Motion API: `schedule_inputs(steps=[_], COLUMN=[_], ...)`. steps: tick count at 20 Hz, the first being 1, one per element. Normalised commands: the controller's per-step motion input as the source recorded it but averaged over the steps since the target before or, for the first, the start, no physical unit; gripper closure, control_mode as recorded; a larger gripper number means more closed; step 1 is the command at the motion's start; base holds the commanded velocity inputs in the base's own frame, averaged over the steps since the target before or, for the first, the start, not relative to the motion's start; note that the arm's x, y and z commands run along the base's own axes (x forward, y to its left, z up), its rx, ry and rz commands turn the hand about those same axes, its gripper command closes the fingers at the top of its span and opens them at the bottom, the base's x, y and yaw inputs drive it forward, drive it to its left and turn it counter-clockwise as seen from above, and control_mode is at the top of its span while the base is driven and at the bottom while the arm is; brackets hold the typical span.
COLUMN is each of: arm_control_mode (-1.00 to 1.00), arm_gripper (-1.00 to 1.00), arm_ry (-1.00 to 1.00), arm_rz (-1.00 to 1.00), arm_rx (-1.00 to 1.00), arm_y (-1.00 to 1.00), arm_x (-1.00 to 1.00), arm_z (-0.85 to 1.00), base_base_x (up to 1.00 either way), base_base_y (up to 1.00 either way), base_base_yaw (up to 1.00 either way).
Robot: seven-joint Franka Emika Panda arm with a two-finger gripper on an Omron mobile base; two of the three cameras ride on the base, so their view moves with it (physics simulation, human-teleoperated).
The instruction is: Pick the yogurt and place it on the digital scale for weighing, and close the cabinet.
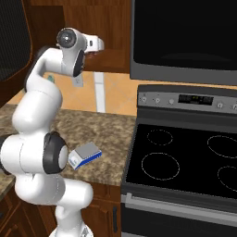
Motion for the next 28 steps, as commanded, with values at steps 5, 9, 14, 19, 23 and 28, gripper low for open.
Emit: schedule_inputs(steps=[5,9,14,19,23,28], arm_control_mode=[-1.00,-1.00,-1.00,-1.00,-1.00,-1.00], arm_gripper=[-1.00,-1.00,-1.00,-1.00,-1.00,-1.00], arm_ry=[0.00,0.00,0.00,0.00,0.00,0.00], arm_rz=[0.00,0.00,0.00,0.00,0.00,0.01], arm_rx=[0.00,0.00,0.00,0.00,0.00,0.00], arm_y=[0.06,0.15,0.10,0.09,0.07,0.04], arm_x=[0.35,0.22,0.42,0.40,0.36,0.32], arm_z=[0.00,0.00,0.00,-0.02,-0.08,-0.17], base_base_x=[0.00,0.00,0.00,0.00,0.00,0.00], base_base_y=[0.00,0.00,0.00,0.00,0.00,0.00], base_base_yaw=[0.00,0.00,0.00,0.00,0.00,0.00])
